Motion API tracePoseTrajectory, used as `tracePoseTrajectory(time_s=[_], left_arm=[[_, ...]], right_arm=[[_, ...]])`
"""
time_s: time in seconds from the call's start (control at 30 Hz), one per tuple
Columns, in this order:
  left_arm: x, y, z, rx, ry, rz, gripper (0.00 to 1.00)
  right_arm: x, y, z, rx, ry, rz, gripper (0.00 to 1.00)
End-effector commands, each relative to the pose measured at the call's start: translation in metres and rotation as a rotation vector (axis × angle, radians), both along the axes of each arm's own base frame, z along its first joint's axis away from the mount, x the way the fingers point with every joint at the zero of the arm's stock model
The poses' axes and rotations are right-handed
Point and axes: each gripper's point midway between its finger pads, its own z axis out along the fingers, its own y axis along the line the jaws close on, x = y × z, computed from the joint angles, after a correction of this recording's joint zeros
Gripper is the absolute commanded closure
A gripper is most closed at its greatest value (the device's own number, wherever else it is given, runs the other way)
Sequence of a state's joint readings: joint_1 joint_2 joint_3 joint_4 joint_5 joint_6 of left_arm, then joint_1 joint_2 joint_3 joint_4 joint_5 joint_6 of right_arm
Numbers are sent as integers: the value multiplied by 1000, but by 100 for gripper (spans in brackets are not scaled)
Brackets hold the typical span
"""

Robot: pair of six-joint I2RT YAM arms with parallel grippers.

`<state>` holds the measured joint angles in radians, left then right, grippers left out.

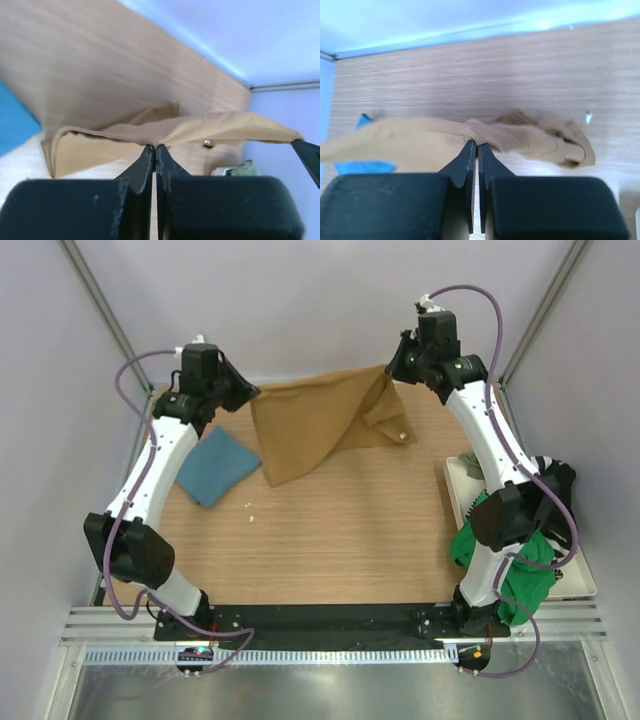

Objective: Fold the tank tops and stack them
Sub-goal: Flatten the tank top out

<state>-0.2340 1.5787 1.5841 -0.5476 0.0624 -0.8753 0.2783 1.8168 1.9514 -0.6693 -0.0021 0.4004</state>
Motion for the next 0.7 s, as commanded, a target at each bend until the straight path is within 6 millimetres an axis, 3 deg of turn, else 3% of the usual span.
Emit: tracePoseTrajectory(time_s=[0.0, 0.03, 0.1, 0.13, 0.17, 0.2, 0.23, 0.27, 0.3, 0.33, 0.37, 0.4, 0.5, 0.57, 0.67], left_arm=[[-1, 9, 79, 38, -176, -25, 100], [-5, 9, 93, 41, -214, -38, 100], [-27, 6, 132, 63, -330, -99, 100], [-38, 8, 142, 79, -362, -108, 100], [-65, 18, 160, 108, -423, -92, 100], [-79, 18, 167, 113, -454, -94, 100], [-97, 23, 182, 111, -515, -82, 100], [-111, 30, 189, 118, -548, -65, 100], [-144, 39, 202, 106, -612, -53, 100], [-159, 44, 207, 101, -641, -46, 100], [-173, 48, 211, 98, -667, -43, 100], [-200, 61, 222, 90, -722, -5, 100], [-230, 75, 229, 84, -776, 35, 100], [-229, 79, 226, 93, -762, 56, 100], [-223, 73, 225, 70, -741, 37, 100]], right_arm=[[-13, 12, 82, 27, -161, 101, 99], [-22, 10, 102, 34, -206, 112, 99], [-36, 7, 116, 19, -243, 137, 99], [-59, 3, 142, 25, -301, 154, 99], [-69, 2, 138, 21, -292, 175, 99], [-84, 0, 147, 24, -315, 183, 99], [-113, -8, 173, 38, -381, 188, 99], [-130, -11, 181, 45, -407, 199, 99], [-143, -10, 173, 55, -395, 223, 99], [-156, -12, 177, 70, -406, 231, 99], [-190, -18, 196, 89, -466, 247, 99], [-202, -16, 188, 96, -448, 279, 99], [-243, -29, 194, 94, -478, 277, 99], [-253, -31, 190, 88, -456, 279, 99], [-250, -32, 182, 76, -416, 276, 99]])
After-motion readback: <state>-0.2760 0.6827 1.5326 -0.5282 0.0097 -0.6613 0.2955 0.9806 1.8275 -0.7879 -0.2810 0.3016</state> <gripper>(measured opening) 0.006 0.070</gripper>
